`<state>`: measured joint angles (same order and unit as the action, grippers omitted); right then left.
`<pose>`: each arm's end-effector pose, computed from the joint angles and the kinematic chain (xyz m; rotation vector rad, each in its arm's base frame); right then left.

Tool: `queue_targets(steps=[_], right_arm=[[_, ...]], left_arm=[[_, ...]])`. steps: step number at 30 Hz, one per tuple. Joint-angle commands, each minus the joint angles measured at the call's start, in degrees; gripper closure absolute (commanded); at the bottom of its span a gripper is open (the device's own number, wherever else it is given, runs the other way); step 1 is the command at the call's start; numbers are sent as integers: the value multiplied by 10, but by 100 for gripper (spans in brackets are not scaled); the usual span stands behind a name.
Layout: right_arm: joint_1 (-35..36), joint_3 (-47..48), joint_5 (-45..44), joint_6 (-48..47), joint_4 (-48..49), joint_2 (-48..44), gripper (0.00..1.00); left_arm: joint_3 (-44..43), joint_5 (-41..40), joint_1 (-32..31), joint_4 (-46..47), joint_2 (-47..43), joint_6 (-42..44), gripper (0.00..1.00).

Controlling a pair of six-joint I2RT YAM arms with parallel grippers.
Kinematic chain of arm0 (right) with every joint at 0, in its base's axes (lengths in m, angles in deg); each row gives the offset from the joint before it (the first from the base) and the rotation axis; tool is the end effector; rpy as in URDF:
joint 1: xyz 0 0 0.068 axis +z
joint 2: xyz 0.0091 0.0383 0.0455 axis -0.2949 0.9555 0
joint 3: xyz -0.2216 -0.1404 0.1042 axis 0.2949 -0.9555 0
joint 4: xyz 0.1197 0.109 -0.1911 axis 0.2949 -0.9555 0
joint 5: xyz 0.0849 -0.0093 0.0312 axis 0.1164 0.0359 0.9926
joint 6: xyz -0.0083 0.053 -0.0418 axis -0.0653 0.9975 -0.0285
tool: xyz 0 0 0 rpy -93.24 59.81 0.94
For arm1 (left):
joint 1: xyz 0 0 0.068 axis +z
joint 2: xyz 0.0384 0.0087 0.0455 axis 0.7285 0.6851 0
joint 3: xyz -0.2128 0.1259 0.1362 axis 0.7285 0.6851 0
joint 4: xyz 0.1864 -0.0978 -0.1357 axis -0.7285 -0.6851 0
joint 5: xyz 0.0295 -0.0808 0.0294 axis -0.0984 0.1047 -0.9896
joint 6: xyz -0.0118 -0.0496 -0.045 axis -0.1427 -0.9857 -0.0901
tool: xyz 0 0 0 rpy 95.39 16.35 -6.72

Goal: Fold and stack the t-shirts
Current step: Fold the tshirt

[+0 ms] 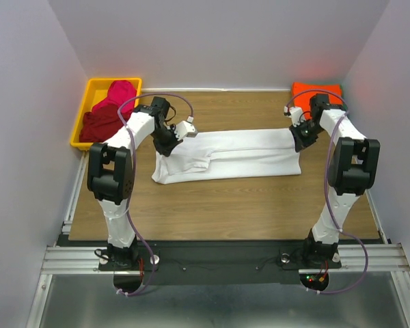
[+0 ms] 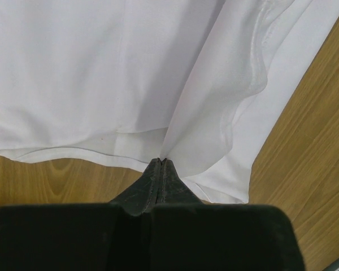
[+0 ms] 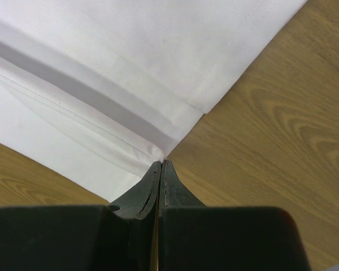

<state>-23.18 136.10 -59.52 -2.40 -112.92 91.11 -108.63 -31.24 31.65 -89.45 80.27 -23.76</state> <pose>0.4001 -0.0262 0.2111 -0.8487 2.6442 0.2405 0.3792 -0.1216 0.2284 1.6288 2.1206 -0.2689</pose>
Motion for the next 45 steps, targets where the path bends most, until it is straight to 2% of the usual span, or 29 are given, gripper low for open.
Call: queue_targets(steps=[1, 20, 22, 23, 25, 26, 27, 31, 34, 41, 45], right_arm=[[-5, 29, 9, 5, 19, 9, 99], [-5, 63, 2, 25, 38, 60, 99], [-5, 69, 0, 31, 38, 65, 91], [-5, 72, -6, 38, 38, 60, 79], [-5, 73, -13, 43, 38, 51, 65], [-7, 74, -14, 53, 38, 34, 56], [-7, 74, -13, 59, 38, 24, 54], [-6, 68, 18, 100, 37, -29, 54], [10, 55, 37, 144, 30, -60, 55], [102, 15, 144, 256, 42, -86, 60], [158, -9, 190, 335, 95, -77, 60]], left_arm=[[-28, 9, 9, -6, 5, 6, 100], [-28, -2, 17, 16, 42, -4, 100], [-25, -6, 18, 23, 43, -11, 97], [-24, -6, 21, 25, 41, -19, 83], [-24, 11, 27, 28, 20, -29, 70], [-23, 20, 33, 28, -4, -40, 66], [-20, 34, 36, 32, -17, -48, 60], [18, 70, 37, 37, -86, -84, 54], [64, 115, 37, 46, -123, -137, 53], [221, 170, 37, 129, -170, -278, 54], [249, 193, 37, 149, -159, -322, 54]])
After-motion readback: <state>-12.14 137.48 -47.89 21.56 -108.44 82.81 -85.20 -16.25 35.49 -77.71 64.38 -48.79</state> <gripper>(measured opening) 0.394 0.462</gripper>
